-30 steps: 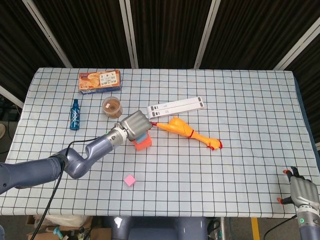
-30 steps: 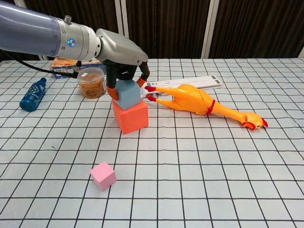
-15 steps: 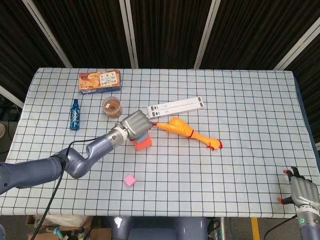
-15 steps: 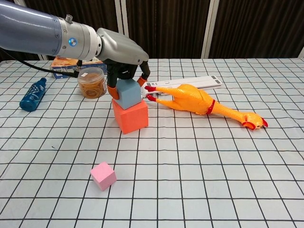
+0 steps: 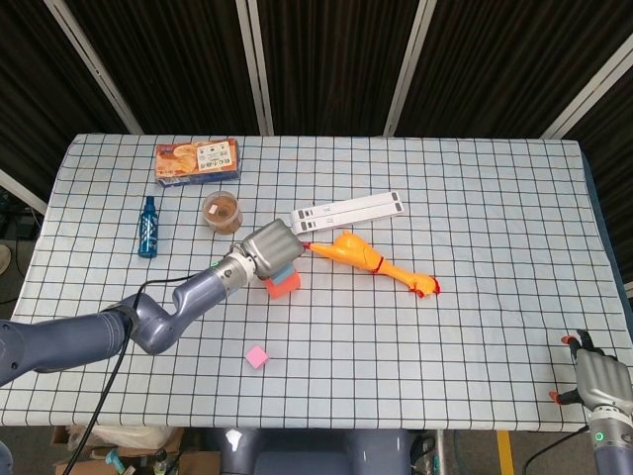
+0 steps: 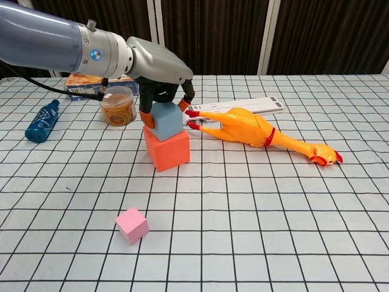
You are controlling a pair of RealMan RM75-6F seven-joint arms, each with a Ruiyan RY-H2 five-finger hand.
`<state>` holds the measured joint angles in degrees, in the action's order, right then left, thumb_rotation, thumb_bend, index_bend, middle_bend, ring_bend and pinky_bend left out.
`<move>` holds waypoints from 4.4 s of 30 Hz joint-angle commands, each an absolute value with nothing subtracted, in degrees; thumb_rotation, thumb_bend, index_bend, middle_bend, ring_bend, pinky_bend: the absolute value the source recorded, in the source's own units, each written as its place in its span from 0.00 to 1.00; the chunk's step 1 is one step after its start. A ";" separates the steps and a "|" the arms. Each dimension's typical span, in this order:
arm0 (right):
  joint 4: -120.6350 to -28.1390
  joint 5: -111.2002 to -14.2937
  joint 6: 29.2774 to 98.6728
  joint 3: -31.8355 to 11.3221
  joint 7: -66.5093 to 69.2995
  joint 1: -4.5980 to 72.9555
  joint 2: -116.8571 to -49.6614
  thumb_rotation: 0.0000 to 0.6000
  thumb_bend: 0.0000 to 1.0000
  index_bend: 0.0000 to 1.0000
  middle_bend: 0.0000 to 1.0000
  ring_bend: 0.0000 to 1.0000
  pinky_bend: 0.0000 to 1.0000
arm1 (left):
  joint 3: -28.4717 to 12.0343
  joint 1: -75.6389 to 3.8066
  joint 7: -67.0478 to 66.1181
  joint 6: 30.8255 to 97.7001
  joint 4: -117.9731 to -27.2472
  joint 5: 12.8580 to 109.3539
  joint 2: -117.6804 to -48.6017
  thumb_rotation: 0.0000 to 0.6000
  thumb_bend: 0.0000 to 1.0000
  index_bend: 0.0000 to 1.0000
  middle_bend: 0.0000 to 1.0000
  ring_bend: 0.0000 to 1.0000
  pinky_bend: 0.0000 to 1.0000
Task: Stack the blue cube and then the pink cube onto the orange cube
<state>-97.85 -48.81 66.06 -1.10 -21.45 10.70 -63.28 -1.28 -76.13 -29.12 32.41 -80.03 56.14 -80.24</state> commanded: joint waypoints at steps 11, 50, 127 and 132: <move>-97.99 -48.71 66.01 -1.10 -21.44 10.76 -63.22 1.00 0.12 0.21 0.07 0.24 0.26 | -0.30 -76.34 -31.26 33.40 -80.25 56.41 -79.89 1.00 0.32 0.65 0.70 0.73 1.00; -98.22 -47.96 65.58 -0.94 -21.68 11.03 -62.97 1.00 0.12 0.21 0.07 0.24 0.26 | -0.51 -76.66 -30.21 32.56 -81.55 55.51 -78.87 1.00 0.14 0.41 0.69 0.73 0.99; -98.44 -44.18 63.48 -0.38 -22.77 12.58 -62.89 1.00 0.12 0.21 0.07 0.24 0.26 | -2.34 -69.38 -17.71 34.24 -103.73 67.61 -61.97 1.00 0.07 0.36 0.74 0.74 0.99; -98.18 -43.87 63.24 -0.37 -22.47 12.59 -62.83 1.00 0.12 0.21 0.07 0.24 0.26 | -2.31 -69.32 -17.36 33.51 -103.95 68.89 -62.89 1.00 0.07 0.36 0.74 0.74 0.98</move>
<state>-98.18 -43.89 63.27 -0.36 -22.51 12.59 -62.84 -2.36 -69.34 -17.22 33.60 -103.94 68.61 -62.70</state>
